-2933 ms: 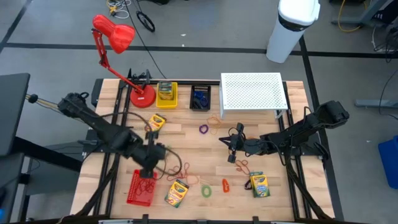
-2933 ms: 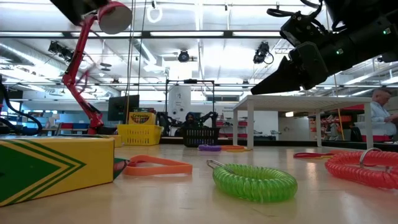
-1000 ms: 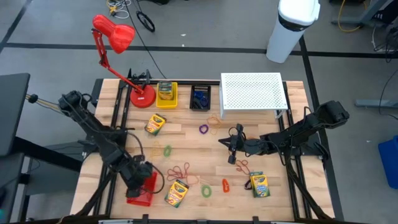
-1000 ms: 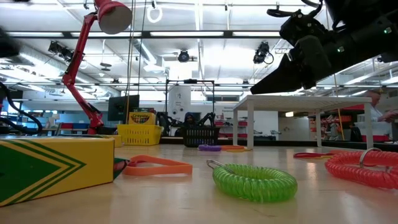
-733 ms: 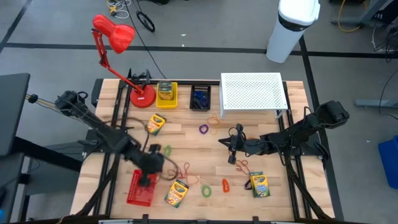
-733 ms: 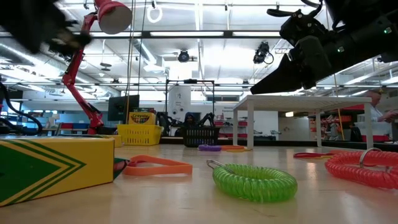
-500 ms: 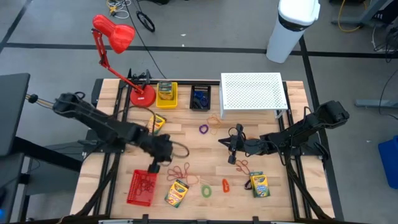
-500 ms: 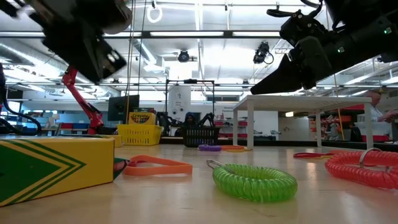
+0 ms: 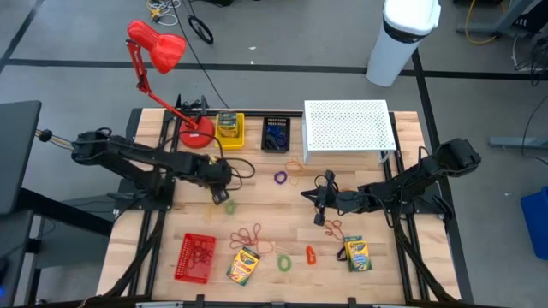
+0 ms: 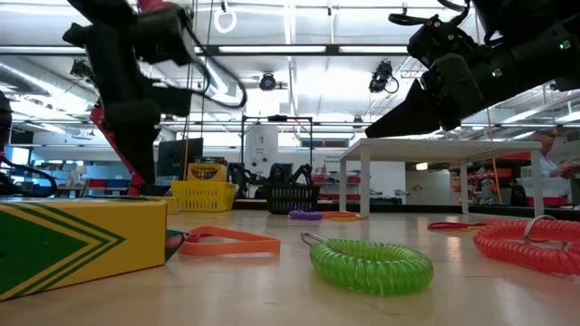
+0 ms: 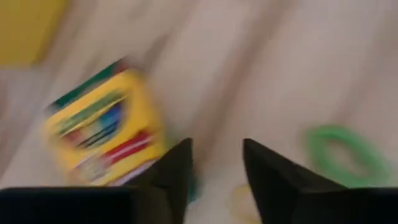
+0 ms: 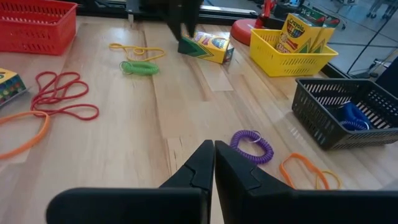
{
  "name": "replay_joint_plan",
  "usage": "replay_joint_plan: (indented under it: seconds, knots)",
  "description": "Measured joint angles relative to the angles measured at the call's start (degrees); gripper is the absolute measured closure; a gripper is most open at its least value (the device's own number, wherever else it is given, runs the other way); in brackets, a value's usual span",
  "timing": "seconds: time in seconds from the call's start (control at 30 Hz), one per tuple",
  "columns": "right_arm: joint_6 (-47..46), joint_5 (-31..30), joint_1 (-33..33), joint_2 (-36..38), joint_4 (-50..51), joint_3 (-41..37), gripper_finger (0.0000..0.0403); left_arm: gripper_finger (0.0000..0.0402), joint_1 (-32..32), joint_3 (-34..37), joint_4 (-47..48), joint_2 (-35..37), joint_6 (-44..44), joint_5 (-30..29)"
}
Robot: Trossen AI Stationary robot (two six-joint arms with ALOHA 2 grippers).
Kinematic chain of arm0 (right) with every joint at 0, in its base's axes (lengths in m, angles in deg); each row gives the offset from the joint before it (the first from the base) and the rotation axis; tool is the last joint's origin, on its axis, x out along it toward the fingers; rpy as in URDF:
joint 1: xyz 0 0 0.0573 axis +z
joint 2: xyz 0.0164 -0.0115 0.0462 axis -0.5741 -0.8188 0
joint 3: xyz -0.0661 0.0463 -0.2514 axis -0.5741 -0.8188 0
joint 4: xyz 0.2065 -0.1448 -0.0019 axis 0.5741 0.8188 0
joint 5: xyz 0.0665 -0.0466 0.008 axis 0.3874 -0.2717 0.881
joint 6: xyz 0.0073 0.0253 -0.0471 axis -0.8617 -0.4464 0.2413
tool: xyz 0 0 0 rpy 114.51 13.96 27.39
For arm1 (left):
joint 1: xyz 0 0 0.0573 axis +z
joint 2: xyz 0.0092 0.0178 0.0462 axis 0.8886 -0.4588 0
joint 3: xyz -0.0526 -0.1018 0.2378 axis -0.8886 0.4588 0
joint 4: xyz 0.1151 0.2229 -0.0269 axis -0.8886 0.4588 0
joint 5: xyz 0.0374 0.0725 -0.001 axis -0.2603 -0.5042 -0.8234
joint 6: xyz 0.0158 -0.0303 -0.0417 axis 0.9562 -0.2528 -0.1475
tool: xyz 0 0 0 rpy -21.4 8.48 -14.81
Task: Pick & Place Office Desk Supplies
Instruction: Put the top left yellow crayon box into the yellow bin
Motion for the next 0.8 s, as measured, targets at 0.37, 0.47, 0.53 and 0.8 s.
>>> replay_joint_plan:
  seconds: [0.37,0.47,0.53,0.8]
  knots:
    - [-0.03,2.4,0.02,0.0,0.07,-0.01,0.0379,0.0055,4.75,0.02,4.83,-0.46,-3.48,-4.48]
    - [-0.02,2.4,0.02,0.0,0.07,-0.01,0.0379,0.0047,7.02,0.02,5.74,-0.56,-2.83,-5.84]
    - [-0.01,2.4,0.0,0.0,0.06,0.0,0.0379,0.0048,8.37,0.02,5.33,-0.56,-2.72,-5.0]
    - [0.02,2.4,0.01,0.0,0.07,-0.01,0.0379,0.0051,12.44,0.03,5.77,-0.56,-1.24,-0.49]
